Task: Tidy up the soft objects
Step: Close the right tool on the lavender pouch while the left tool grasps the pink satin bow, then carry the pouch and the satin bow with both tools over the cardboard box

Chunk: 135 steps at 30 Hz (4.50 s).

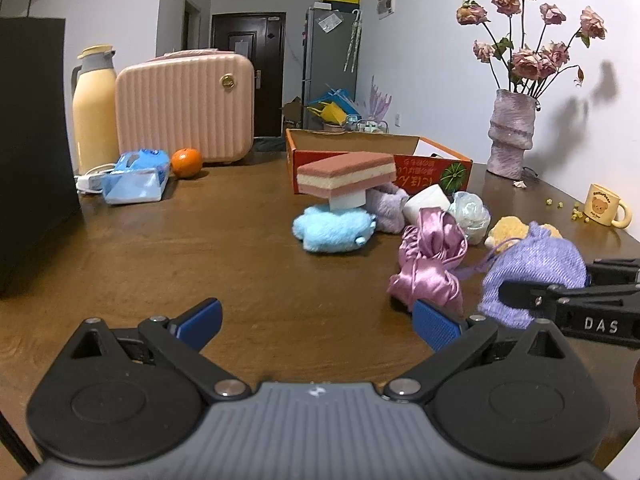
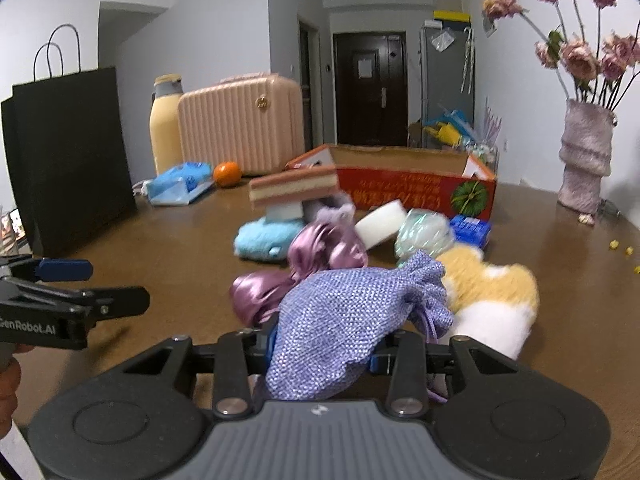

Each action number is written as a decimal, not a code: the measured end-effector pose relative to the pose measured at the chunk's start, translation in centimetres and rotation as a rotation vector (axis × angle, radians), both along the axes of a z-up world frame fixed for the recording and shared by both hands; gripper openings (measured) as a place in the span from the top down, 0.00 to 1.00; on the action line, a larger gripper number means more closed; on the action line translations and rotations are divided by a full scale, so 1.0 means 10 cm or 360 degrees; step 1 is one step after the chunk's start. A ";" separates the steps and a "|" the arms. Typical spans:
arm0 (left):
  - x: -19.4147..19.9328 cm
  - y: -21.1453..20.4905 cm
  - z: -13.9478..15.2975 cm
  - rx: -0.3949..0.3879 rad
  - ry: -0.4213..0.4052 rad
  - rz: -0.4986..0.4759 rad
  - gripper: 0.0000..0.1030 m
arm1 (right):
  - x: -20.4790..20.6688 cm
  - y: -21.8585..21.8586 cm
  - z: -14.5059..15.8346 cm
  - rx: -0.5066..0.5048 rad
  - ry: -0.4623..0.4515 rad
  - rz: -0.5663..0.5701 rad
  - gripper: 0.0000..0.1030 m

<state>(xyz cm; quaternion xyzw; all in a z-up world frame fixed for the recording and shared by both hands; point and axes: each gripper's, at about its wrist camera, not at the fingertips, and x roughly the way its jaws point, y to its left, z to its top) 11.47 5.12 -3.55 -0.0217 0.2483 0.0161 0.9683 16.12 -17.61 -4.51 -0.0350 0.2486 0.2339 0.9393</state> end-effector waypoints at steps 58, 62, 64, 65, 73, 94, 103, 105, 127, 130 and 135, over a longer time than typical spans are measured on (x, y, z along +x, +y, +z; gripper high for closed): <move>1.41 -0.99 -0.26 0.0170 0.0310 -0.0081 0.00 | 0.74 -1.30 -0.07 0.0278 -0.0190 -0.0442 0.63; 1.47 -1.00 -0.30 0.0164 0.0328 -0.0097 0.03 | 0.75 -1.29 -0.08 0.0261 -0.0185 -0.0462 0.63; 1.48 -0.98 -0.31 0.0146 0.0341 -0.0108 0.09 | 0.75 -1.29 -0.09 0.0258 -0.0189 -0.0471 0.63; 1.48 -0.97 -0.31 0.0139 0.0345 -0.0111 0.11 | 0.75 -1.29 -0.09 0.0260 -0.0191 -0.0475 0.63; 1.50 -0.92 -0.34 0.0080 0.0372 -0.0124 0.41 | 0.75 -1.32 -0.09 0.0270 -0.0196 -0.0501 0.63; 1.31 -0.83 -0.21 0.0017 0.0236 -0.0115 0.64 | 0.75 -1.33 -0.09 0.0277 -0.0205 -0.0506 0.63; 1.20 -0.78 -0.05 -0.0010 0.0125 -0.0119 0.64 | 0.75 -1.28 -0.05 0.0237 -0.0231 -0.0478 0.63; 1.17 -0.78 -0.01 -0.0017 0.0101 -0.0128 0.64 | 0.76 -1.26 -0.03 0.0232 -0.0233 -0.0474 0.63; 1.24 -0.63 0.63 -0.0044 -0.0203 -0.0127 0.64 | 1.06 -0.95 0.42 0.0196 -0.0378 -0.0376 0.62; 1.29 -0.62 0.69 -0.0046 -0.0231 -0.0125 0.64 | 1.12 -0.91 0.47 0.0197 -0.0400 -0.0367 0.62; 1.41 -0.57 0.78 -0.0068 -0.0267 -0.0112 0.64 | 1.27 -0.84 0.57 0.0202 -0.0428 -0.0363 0.62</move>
